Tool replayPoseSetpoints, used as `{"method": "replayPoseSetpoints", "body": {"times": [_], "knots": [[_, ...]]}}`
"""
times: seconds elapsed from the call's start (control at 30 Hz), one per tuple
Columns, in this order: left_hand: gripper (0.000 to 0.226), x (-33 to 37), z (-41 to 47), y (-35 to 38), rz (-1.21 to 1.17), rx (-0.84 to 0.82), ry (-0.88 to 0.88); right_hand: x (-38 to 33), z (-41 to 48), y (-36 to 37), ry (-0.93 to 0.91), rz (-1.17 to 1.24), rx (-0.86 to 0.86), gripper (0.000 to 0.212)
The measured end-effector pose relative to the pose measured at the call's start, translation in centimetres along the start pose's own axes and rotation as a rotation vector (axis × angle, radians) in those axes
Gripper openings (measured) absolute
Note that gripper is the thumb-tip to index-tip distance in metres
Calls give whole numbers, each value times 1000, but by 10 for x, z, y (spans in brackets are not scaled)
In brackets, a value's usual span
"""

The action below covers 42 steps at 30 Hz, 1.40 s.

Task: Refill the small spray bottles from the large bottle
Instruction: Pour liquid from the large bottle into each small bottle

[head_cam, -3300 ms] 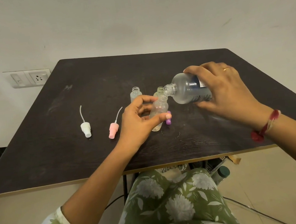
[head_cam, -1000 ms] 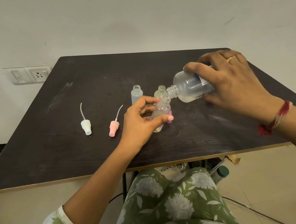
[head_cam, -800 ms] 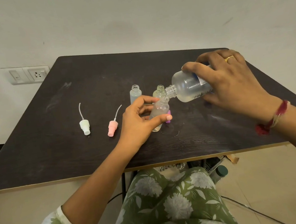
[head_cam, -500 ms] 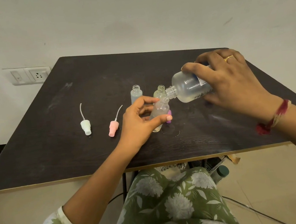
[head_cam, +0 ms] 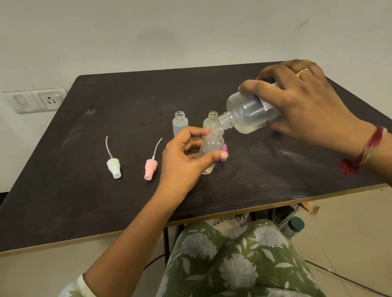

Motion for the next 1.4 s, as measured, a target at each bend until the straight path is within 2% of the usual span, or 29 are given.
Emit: {"method": "replayPoseSetpoints", "body": {"times": [0.33, 0.57, 1.4], "knots": [[44, -2, -1, 0, -10, 5, -3, -2, 2, -1, -19, -23, 15, 58], [43, -3, -1, 0, -22, 7, -4, -5, 3, -4, -54, -37, 41, 50], [43, -3, -1, 2, -33, 6, -7, -7, 8, -8, -108, -75, 19, 51]]}}
Point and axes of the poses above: each hand's wrist, its own z-axis towards the middle knuckle, its own y-axis out of the palm, x = y × z, the point moved 10 cm from there along z, towards the middle knuckle, and after that the axes turned 15 degrees about z, right-handed, at the moved point
